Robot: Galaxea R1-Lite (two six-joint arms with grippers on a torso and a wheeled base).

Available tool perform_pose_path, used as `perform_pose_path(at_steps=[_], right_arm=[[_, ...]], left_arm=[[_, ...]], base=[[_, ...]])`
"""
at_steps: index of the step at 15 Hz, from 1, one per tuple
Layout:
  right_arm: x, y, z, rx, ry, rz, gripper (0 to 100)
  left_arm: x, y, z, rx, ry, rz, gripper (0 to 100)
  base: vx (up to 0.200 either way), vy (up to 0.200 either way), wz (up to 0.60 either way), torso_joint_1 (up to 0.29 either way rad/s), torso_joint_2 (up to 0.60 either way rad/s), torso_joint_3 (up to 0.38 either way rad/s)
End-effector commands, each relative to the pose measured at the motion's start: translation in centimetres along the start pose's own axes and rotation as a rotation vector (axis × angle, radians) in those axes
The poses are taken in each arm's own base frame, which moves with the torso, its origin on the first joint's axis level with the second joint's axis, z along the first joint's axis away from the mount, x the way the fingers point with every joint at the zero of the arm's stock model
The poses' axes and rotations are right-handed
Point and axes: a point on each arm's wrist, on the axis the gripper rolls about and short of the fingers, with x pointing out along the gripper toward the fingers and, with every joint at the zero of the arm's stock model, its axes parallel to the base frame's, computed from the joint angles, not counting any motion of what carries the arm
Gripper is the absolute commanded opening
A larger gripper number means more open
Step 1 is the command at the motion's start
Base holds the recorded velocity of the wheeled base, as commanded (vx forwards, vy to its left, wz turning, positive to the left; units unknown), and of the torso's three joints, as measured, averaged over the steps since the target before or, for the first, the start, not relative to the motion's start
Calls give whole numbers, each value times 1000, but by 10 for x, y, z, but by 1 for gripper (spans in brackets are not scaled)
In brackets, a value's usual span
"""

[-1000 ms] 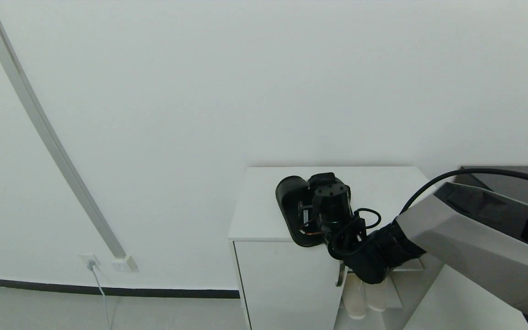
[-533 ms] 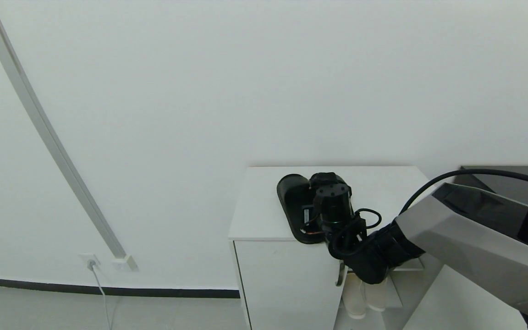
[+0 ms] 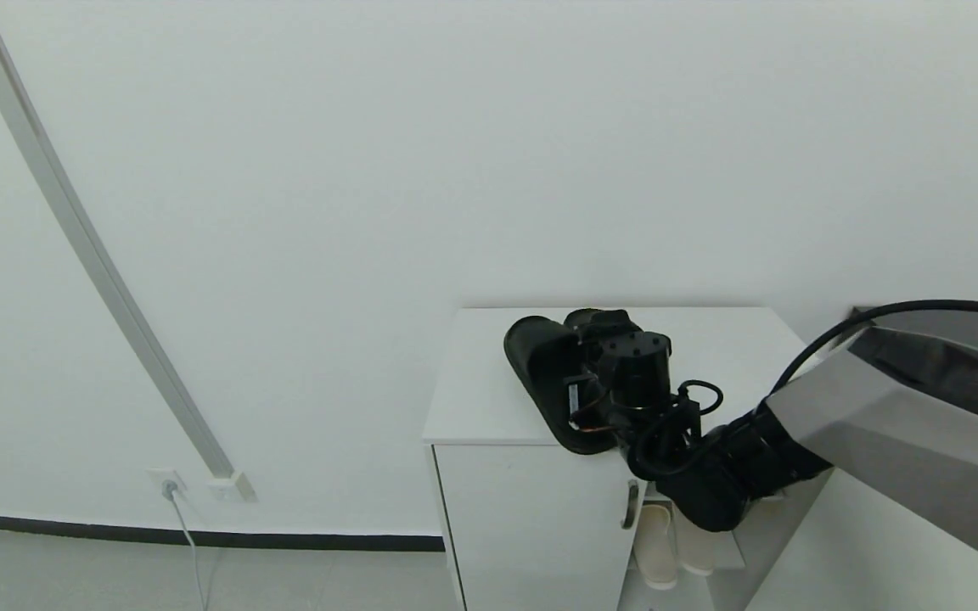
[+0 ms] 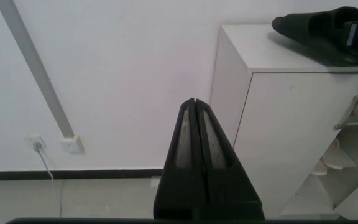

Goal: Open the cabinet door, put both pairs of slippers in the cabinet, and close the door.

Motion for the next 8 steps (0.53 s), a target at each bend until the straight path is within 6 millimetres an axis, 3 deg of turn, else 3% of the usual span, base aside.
perform_pose_path(at_steps=[1, 5, 8], right_arm=[[-44, -8, 30, -6, -40, 75, 0], [-112, -21, 38, -28, -12, 287, 0], [-144, -37, 39, -48, -2, 375, 0]], left_arm=[[0, 0, 0, 1, 2, -1, 0], [0, 0, 0, 6, 2, 2, 0], [0, 0, 0, -1, 0, 0, 0]], base=[[0, 0, 0, 0, 0, 0], [0, 0, 0, 0, 0, 0], [0, 0, 0, 0, 0, 0]])
